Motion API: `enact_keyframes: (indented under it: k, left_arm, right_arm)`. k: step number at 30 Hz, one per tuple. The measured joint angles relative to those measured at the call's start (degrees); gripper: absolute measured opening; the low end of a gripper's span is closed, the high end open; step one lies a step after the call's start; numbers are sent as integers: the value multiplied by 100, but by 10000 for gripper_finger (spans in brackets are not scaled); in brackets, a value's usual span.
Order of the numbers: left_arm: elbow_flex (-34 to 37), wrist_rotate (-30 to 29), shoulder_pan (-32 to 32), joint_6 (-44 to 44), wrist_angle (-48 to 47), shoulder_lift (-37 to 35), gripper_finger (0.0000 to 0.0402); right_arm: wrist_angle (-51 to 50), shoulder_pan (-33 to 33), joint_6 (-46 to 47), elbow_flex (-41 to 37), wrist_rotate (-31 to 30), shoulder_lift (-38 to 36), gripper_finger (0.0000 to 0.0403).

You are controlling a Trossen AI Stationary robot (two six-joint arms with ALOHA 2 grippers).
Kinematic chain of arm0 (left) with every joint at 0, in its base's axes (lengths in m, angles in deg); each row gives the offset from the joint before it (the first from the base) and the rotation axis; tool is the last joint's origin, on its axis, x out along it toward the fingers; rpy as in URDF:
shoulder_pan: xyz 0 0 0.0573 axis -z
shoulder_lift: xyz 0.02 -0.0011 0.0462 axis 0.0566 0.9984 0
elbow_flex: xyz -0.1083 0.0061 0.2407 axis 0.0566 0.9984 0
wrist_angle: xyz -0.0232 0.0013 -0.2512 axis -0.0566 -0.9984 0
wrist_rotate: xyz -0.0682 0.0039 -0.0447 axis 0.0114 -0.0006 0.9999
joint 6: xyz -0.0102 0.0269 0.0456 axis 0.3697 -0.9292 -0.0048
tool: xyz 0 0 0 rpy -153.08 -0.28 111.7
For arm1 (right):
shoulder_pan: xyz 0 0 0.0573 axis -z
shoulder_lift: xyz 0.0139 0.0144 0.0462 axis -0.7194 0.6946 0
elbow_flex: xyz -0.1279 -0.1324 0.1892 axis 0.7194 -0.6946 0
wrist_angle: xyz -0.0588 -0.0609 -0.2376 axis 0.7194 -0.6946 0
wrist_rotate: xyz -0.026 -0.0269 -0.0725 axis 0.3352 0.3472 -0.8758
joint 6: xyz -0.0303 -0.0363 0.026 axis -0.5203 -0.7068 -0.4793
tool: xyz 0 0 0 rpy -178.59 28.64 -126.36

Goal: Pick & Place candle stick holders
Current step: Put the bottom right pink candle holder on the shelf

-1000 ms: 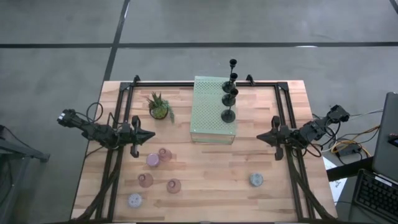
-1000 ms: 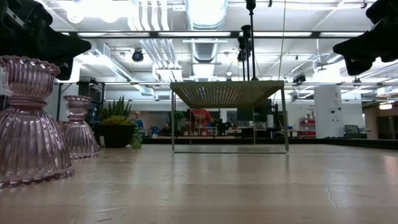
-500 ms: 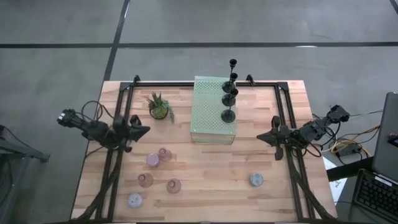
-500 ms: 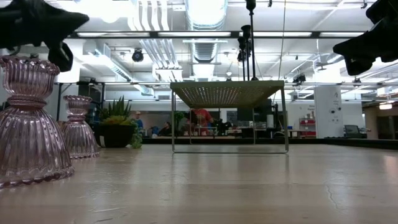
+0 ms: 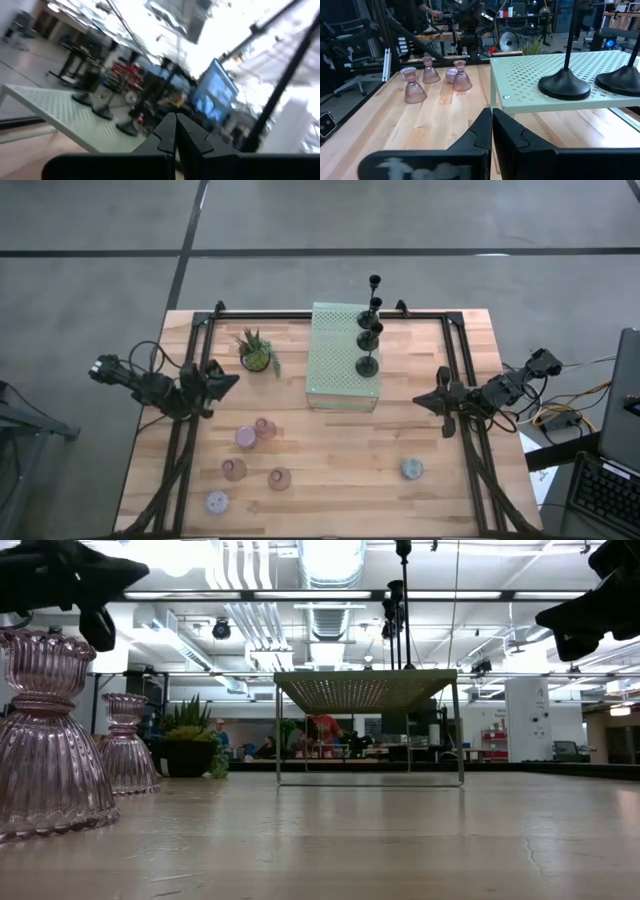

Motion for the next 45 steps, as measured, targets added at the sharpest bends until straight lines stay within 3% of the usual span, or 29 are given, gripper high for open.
enact_keyframes:
  k: [5,12,17,21,34,45]
  left_arm:
    - [7,750,9,80,225,547,55]
    - [-81,1270,23,357,775,1727,158]
    - [-715,1302,213,407,683,2705,227]
    - [-1447,1300,491,415,-98,3504,261]
    - [-3281,934,1613,1442,-2810,5812,268]
    - [-4002,1073,1958,2242,-2942,7118,266]
  right_arm:
    - [0,0,0,0,1,-4,9]
    - [0,2,-1,0,7,-4,9]
    - [0,0,4,0,4,-3,8]
    - [0,0,6,0,4,0,8]
    - [0,1,-6,0,2,-7,8]
    - [-2,2,8,0,-2,41,8]
